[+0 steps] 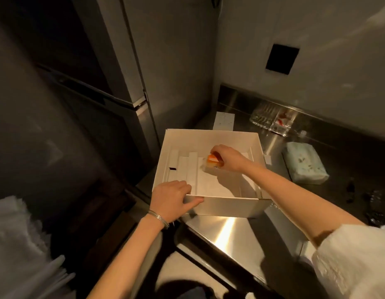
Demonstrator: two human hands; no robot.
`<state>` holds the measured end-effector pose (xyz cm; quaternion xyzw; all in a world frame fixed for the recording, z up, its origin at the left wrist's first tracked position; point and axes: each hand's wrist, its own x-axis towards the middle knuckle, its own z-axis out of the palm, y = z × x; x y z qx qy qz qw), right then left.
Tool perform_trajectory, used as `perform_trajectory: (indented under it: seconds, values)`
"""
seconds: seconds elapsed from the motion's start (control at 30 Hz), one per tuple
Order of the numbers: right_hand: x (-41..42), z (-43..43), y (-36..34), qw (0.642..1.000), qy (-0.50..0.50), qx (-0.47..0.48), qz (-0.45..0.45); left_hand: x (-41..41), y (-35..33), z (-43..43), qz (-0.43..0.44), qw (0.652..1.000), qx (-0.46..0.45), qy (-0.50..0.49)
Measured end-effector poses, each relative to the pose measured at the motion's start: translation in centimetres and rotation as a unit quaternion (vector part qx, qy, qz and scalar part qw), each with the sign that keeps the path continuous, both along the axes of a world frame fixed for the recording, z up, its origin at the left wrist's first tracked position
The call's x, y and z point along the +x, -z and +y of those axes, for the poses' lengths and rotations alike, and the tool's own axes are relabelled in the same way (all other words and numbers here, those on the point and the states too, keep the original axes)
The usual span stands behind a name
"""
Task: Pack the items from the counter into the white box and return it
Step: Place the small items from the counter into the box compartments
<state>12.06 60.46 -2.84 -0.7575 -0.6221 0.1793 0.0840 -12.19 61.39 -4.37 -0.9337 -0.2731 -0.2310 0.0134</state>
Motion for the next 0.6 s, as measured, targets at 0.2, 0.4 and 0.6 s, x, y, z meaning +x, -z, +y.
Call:
perform_trajectory:
  seconds: [0.2,0.4,0.6]
  values:
    - [-0.2,2.0,5.1,0.996,-0.002,0.012,-0.084,0.0,0.1,0.2,-0.025,1.0,0.012,0.007]
    - [0.4,1.2,6.1,0.988,0.053,0.069,-0.124,0.2,0.0,0.6,-0.032,0.999,0.013,0.02]
    - [0.7,1.5,5.3,0.99,0.088,0.108,0.028,0.4,-0.1,0.5,-0.033,0.999,0.006,0.02]
